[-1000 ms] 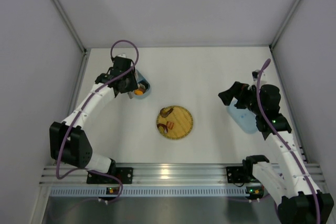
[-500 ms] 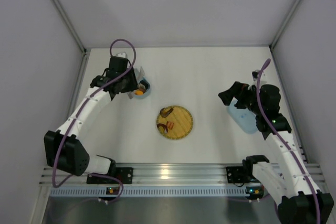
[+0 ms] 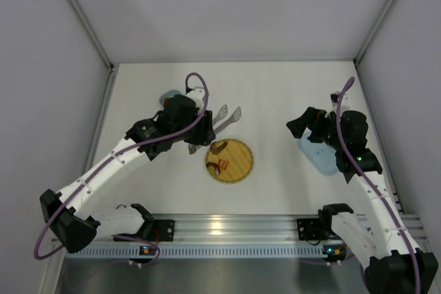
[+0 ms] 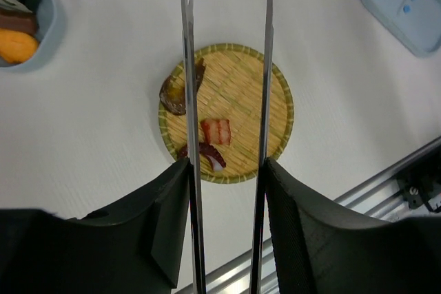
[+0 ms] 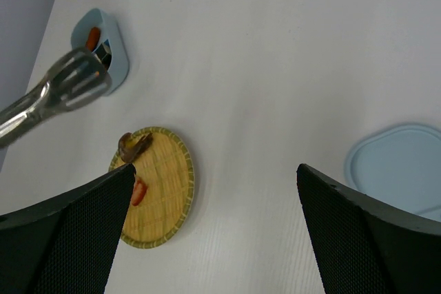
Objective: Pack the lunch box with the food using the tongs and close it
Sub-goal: Pick up the fake food from the plate.
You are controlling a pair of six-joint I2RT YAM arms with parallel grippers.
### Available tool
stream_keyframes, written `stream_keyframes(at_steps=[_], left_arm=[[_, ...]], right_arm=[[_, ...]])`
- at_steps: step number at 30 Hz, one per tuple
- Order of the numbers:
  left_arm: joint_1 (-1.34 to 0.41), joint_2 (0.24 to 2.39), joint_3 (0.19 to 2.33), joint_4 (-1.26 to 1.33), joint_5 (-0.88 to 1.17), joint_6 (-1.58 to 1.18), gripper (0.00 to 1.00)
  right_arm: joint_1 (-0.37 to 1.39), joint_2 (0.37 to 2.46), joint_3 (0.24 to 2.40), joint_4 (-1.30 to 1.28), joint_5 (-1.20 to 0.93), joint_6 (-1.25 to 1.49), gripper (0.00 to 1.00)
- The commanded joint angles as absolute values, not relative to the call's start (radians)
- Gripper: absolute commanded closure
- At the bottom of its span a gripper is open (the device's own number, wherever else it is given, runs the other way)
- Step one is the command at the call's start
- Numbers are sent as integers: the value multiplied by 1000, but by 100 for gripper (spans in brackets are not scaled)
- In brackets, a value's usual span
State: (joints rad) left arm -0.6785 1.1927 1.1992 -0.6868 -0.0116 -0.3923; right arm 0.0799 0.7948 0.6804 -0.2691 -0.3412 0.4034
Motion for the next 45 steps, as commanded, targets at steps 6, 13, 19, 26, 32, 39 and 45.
stream_keyframes(at_steps=[6, 13, 19, 26, 32, 39, 45], left_arm=[[-851, 1158, 1109, -775, -132, -425, 49], [-930, 1146, 1089, -839, -216, -451, 50], [-940, 1144, 1081, -854, -252, -462, 50], [-940, 1152, 1055, -831, -261, -456, 50], [-940, 1164, 1042, -811, -241, -448, 51], [-940, 1177, 1023, -785, -226, -436, 51], [-940, 1187, 1020, -765, -213, -428, 51]], right_arm=[[63, 787, 692, -232, -337, 394, 1], [64, 785, 690, -235, -334, 394, 1], [64, 781, 690, -236, -334, 396, 0], [64, 779, 698, -242, -334, 393, 1], [64, 782, 698, -244, -333, 393, 1], [64, 781, 696, -242, -333, 393, 1], [64, 779, 693, -244, -333, 390, 1]])
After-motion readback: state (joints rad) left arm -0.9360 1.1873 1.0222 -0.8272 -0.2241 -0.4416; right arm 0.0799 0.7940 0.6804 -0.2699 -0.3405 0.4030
